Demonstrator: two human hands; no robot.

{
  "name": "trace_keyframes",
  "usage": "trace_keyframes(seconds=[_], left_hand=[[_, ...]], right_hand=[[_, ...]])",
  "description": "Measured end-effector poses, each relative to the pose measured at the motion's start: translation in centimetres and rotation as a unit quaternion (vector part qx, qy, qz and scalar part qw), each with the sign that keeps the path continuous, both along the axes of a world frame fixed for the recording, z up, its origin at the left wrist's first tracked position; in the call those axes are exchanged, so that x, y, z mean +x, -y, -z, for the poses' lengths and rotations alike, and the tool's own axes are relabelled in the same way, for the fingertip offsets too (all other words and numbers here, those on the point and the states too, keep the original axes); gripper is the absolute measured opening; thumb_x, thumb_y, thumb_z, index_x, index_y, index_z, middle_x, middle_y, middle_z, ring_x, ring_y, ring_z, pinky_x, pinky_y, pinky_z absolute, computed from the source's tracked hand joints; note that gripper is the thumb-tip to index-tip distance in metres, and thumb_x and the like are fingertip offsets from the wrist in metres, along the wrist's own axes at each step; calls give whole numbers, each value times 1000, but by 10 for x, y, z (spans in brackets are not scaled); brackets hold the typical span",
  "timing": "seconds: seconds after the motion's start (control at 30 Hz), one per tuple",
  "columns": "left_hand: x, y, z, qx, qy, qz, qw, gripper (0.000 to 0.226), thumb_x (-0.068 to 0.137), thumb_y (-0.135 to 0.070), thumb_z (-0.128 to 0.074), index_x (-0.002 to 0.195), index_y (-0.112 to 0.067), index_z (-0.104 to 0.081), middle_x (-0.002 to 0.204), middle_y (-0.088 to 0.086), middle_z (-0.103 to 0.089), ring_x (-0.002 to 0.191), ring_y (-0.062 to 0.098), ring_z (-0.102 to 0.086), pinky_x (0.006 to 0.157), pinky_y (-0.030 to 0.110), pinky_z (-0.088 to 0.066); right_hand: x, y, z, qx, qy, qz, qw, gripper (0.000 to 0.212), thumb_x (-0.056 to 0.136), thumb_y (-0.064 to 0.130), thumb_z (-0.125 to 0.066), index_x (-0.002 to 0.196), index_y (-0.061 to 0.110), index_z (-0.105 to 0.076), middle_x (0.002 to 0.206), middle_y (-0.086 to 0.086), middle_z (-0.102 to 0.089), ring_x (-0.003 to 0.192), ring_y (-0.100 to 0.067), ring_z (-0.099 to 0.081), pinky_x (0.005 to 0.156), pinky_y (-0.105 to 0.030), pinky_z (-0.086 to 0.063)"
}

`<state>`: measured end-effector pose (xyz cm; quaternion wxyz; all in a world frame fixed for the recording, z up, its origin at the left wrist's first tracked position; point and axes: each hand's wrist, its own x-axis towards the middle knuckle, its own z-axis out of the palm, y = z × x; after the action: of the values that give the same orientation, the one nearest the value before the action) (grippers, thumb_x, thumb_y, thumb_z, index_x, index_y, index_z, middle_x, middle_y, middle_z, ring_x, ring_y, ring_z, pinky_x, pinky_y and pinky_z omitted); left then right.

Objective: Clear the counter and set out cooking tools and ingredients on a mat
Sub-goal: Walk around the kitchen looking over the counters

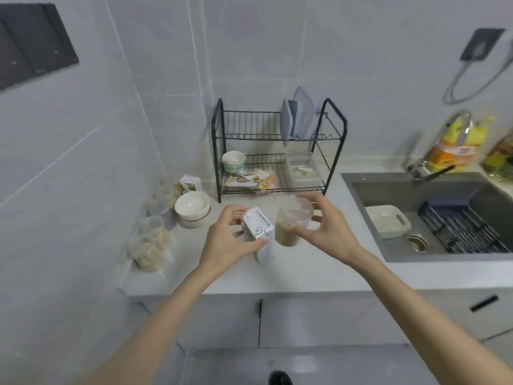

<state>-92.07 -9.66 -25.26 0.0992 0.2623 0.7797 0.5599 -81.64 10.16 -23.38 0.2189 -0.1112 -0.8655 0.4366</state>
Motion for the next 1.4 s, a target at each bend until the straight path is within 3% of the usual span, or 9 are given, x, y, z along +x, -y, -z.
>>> trace_keyframes(seconds=[0.27, 0.73, 0.87, 1.03, 1.2, 1.3, 1.4], left_hand=[[93, -120, -22, 6, -52, 199, 979, 64, 57, -23, -89, 110, -27, -53, 105, -19, -60, 98, -13, -54, 75, 9, -50], [389, -313, -47, 68, -75, 464, 880, 61, 55, -30, -88, 106, -29, -54, 104, -17, -63, 97, -9, -56, 75, 11, -51], [498, -352, -54, 83, -66, 527, 843, 62, 57, -25, -89, 109, -23, -55, 105, -16, -62, 96, -11, -56, 75, 9, -50], [612, -388, -56, 88, -44, 592, 800, 63, 55, -27, -90, 108, -22, -56, 104, -10, -65, 95, -4, -59, 79, 22, -56], [733, -422, -60, 94, -51, 673, 732, 62, 54, -28, -89, 107, -22, -56, 101, -10, -66, 95, 1, -62, 80, 32, -57], [798, -438, -61, 102, -53, 708, 696, 61, 55, -27, -89, 106, -24, -56, 100, -12, -66, 94, 0, -61, 78, 27, -57], [862, -460, -61, 101, -58, 746, 656, 61, 54, -33, -87, 106, -27, -55, 104, -12, -66, 94, -4, -60, 75, 14, -51]], right_hand=[[158, -58, -26, 22, -4, 183, 983, 62, 68, 25, -84, 120, 29, -51, 117, 16, -56, 105, 3, -53, 86, -14, -46], [499, -133, -48, 68, -11, 454, 889, 60, 69, 28, -82, 118, 35, -49, 120, 17, -55, 108, 3, -50, 86, -20, -48], [611, -139, -52, 71, -7, 528, 846, 59, 69, 31, -82, 117, 36, -49, 120, 15, -55, 106, 0, -52, 83, -16, -47], [722, -129, -59, 57, 1, 603, 796, 59, 69, 30, -82, 118, 35, -49, 121, 12, -55, 99, 2, -55, 74, -7, -47], [823, -119, -57, 55, -4, 695, 717, 59, 70, 29, -82, 120, 33, -50, 123, 12, -54, 109, -5, -51, 80, -13, -45], [873, -116, -55, 47, -12, 734, 677, 58, 70, 28, -82, 119, 34, -51, 121, 13, -54, 108, -5, -51, 80, -15, -46], [923, -120, -52, 43, -22, 770, 637, 58, 70, 27, -82, 119, 34, -52, 120, 14, -54, 109, -5, -51, 84, -22, -50]])
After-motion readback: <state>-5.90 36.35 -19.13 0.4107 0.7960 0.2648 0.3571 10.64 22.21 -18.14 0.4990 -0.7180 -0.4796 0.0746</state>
